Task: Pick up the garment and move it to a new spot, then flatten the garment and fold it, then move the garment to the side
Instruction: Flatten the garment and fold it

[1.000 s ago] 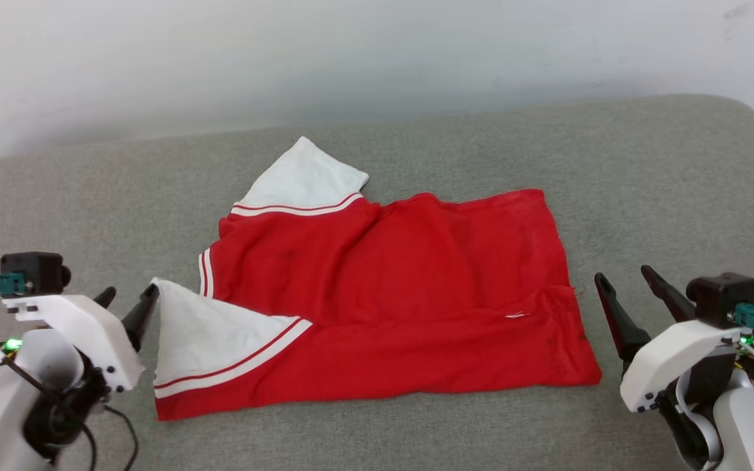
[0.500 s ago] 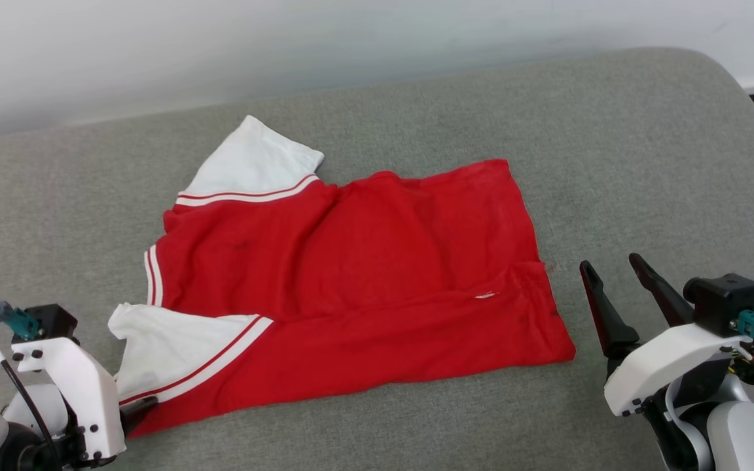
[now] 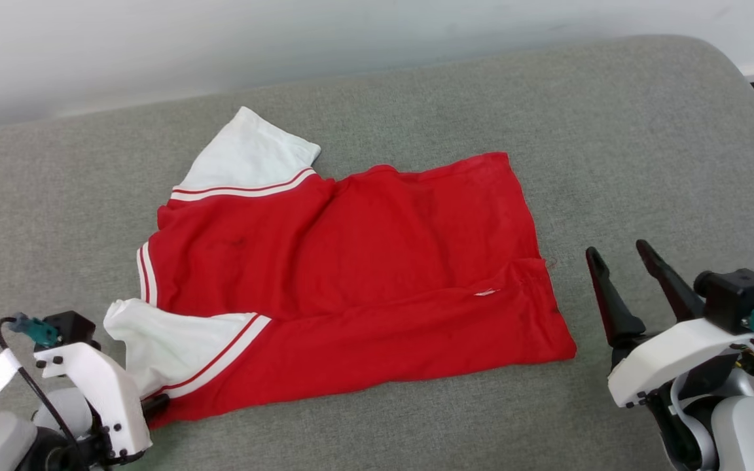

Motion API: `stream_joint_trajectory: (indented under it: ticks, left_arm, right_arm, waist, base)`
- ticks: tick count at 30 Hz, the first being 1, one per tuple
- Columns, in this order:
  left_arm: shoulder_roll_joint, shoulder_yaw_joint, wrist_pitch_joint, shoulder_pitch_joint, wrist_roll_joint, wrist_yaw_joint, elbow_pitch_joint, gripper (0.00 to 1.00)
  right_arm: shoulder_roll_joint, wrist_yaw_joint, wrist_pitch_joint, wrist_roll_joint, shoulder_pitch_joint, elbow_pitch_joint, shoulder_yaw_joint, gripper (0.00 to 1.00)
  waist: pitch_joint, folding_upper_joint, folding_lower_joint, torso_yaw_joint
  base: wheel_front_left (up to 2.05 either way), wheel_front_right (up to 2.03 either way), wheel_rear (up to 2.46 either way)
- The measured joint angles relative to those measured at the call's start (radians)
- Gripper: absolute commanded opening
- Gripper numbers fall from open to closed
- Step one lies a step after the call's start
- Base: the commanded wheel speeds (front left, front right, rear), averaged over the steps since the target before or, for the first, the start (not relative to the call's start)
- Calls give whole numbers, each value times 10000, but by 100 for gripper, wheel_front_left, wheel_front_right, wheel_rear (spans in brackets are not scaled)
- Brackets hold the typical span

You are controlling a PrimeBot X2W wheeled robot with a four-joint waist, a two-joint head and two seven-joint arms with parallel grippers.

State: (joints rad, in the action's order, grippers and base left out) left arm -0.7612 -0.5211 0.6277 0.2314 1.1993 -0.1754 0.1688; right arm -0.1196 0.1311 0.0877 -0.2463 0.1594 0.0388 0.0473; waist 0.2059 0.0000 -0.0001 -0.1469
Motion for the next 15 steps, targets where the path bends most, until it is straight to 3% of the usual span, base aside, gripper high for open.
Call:
stream_joint_trajectory:
  ticks: [8, 15]
  left_arm:
    - [171, -163, -744, 173, -648, 194, -320, 0]
    - [-48, -105, -1047, 571, -1231, 19, -1432, 0]
  right_arm:
    - [-265, 0, 677, -8, -245, -84, -165, 100]
    - [-1162, 0, 3689, -945, -289, 604, 240, 100]
  waist:
    - [-568, 0, 0, 346]
    - [-552, 0, 0, 784]
  base:
    - [0, 0, 0]
    - [0, 0, 0]
